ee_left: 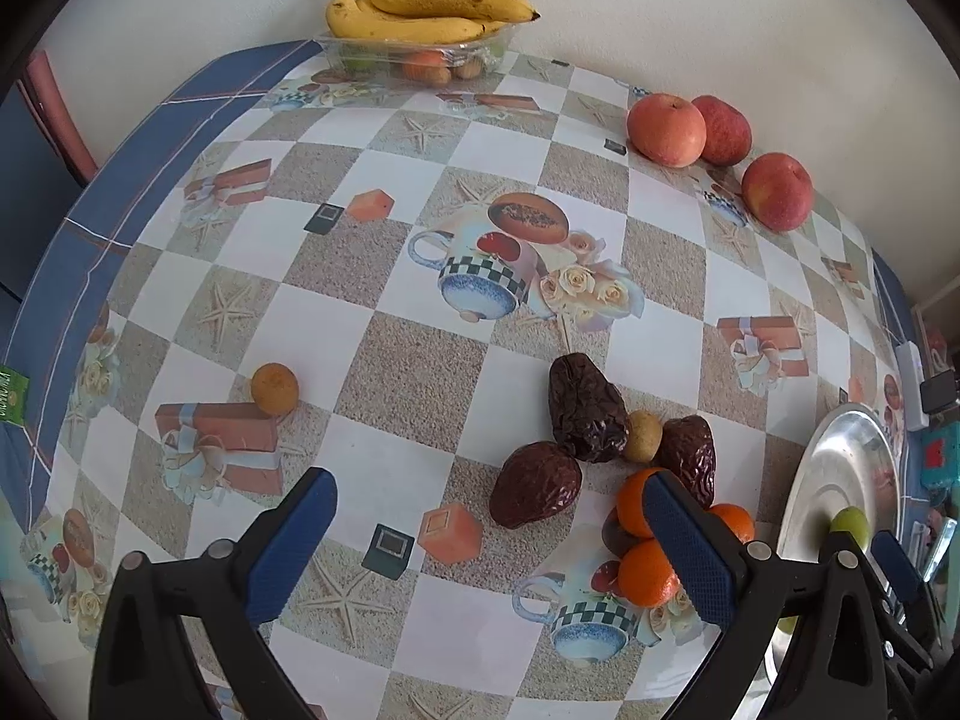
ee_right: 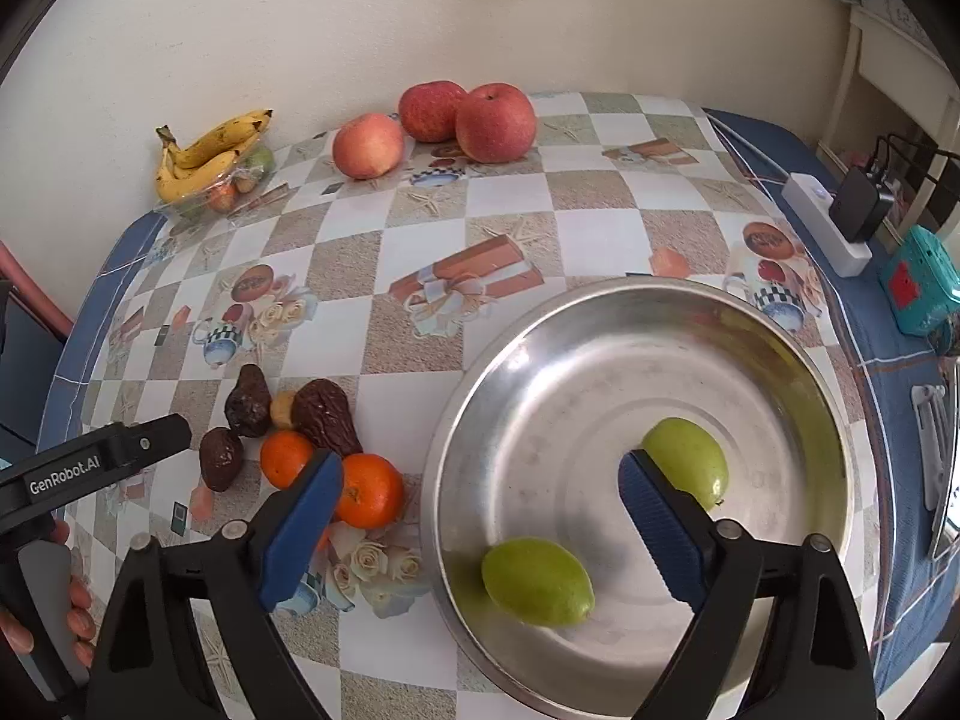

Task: Organize fruits
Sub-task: 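Move both open tools back from the plate to the oranges beside the dates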

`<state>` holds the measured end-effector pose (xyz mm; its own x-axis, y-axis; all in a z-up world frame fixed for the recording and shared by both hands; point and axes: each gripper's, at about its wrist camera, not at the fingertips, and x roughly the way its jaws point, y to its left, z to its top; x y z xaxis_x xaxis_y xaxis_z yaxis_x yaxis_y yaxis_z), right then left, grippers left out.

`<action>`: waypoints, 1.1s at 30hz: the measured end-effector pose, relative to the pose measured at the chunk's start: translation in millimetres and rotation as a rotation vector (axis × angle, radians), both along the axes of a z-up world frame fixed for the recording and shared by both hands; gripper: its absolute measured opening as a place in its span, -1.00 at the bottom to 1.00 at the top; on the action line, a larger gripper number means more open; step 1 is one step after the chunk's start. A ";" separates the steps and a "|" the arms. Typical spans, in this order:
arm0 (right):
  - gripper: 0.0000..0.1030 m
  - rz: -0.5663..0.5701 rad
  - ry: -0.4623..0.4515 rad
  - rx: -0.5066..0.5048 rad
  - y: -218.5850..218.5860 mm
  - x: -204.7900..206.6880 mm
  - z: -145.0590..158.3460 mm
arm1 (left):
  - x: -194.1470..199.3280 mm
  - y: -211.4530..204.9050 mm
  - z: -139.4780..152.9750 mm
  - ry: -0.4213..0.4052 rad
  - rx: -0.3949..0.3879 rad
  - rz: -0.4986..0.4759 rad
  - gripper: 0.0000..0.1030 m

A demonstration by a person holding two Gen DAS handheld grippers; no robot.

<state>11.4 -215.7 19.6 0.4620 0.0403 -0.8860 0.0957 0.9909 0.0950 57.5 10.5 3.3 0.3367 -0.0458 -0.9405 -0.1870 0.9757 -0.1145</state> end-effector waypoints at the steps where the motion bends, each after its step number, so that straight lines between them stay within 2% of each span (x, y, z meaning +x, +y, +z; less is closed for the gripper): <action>1: 0.83 0.004 -0.007 0.002 1.2 0.0 0.6 | -0.1 0.7 1.2 -0.014 -0.001 0.004 1.00; 6: 0.83 0.020 -0.053 0.040 7.4 0.7 5.9 | -0.7 4.0 9.1 -0.097 -0.042 0.016 1.00; 8: 0.83 0.024 -0.055 0.053 9.5 1.5 5.9 | 0.2 3.6 9.8 -0.107 -0.067 0.018 1.00; 14: 0.83 0.044 -0.035 0.103 12.7 3.4 0.9 | 1.7 -2.2 3.2 -0.073 -0.128 -0.019 1.00; 18: 0.83 0.070 -0.063 0.078 17.0 3.9 6.5 | 1.5 -3.5 5.9 -0.076 -0.100 -0.029 1.00; 25: 0.81 0.156 -0.095 0.096 36.4 2.0 13.2 | 0.9 3.1 2.4 -0.041 -0.167 0.012 0.98; 27: 0.57 0.190 -0.092 0.079 44.5 1.8 12.8 | 0.4 1.6 0.1 -0.026 -0.170 0.015 0.98; 28: 0.34 0.199 -0.088 0.071 47.1 1.3 11.2 | 0.3 -0.1 -1.6 -0.018 -0.173 0.012 0.97; 29: 0.26 0.210 -0.075 0.066 50.3 1.9 8.1 | 0.3 -2.3 -3.6 -0.008 -0.180 0.007 0.96; 33: 0.19 0.244 -0.026 0.031 60.8 3.9 -7.9 | -0.3 -14.1 -16.5 0.053 -0.230 -0.026 0.87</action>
